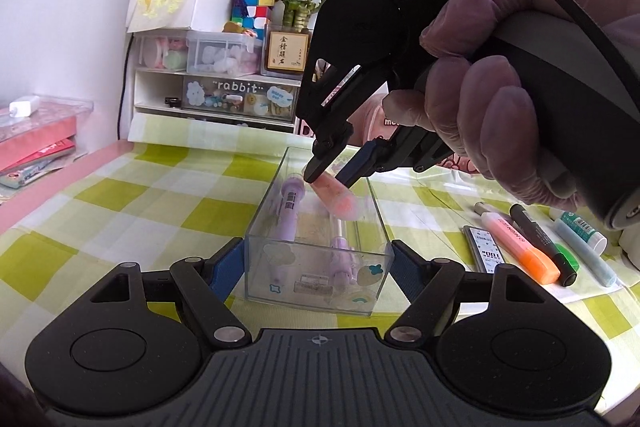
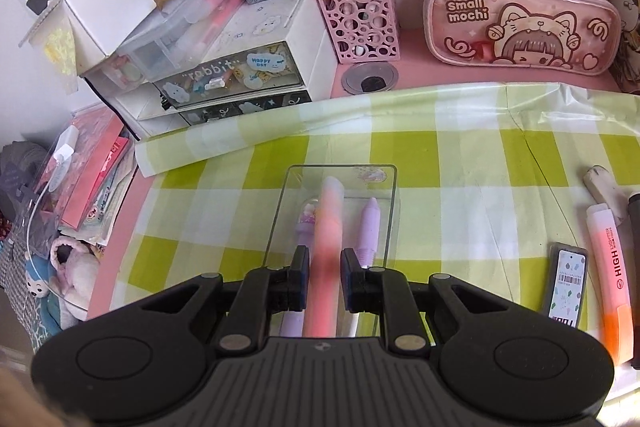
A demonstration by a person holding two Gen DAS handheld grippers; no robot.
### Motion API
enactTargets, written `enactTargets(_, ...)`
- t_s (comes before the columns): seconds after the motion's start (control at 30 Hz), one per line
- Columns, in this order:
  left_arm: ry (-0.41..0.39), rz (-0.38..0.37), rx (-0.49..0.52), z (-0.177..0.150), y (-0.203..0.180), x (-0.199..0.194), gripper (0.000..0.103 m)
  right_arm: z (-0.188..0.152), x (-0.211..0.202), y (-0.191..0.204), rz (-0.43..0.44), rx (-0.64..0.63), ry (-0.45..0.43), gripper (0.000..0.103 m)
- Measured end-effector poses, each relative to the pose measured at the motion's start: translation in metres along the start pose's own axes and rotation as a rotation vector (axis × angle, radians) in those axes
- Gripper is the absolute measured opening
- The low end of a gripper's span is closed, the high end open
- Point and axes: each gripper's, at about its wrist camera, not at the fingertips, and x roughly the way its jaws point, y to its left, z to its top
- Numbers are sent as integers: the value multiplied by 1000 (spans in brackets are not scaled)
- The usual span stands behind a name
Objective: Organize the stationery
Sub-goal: 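Place the pink highlighter into the clear tray between the pens and release, then move the right gripper to the black marker and grasp it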
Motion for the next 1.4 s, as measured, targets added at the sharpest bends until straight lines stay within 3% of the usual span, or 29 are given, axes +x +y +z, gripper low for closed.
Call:
enactTargets(0.23, 0, 0, -1, 0, 0, 0, 75, -1, 4, -7, 106, 40, 41, 17)
enactTargets(0.67, 0, 0, -1, 0, 0, 0, 75, -2, -11, -7, 109, -20, 6, 23)
enactTargets(0.8, -2, 4, 3, 1, 0, 2, 75, -7, -28, -15, 160, -18, -46, 40)
enactTargets(0.87, -3, 6, 3, 1, 0, 4, 75, -12, -39, -22, 187, -13, -62, 43)
enactTargets(1.0, -1, 9, 2, 1, -1, 4, 75, -25, -64, -41, 144, -51, -150, 58)
enactTargets(1.27, 9, 21, -5, 2, -2, 3, 75, -59, -98, -92, 64, -80, -297, 65)
enactTargets(1.4, 11, 20, -6, 2, -1, 2, 75, -83, -111, -131, 55, 6, -383, 73)
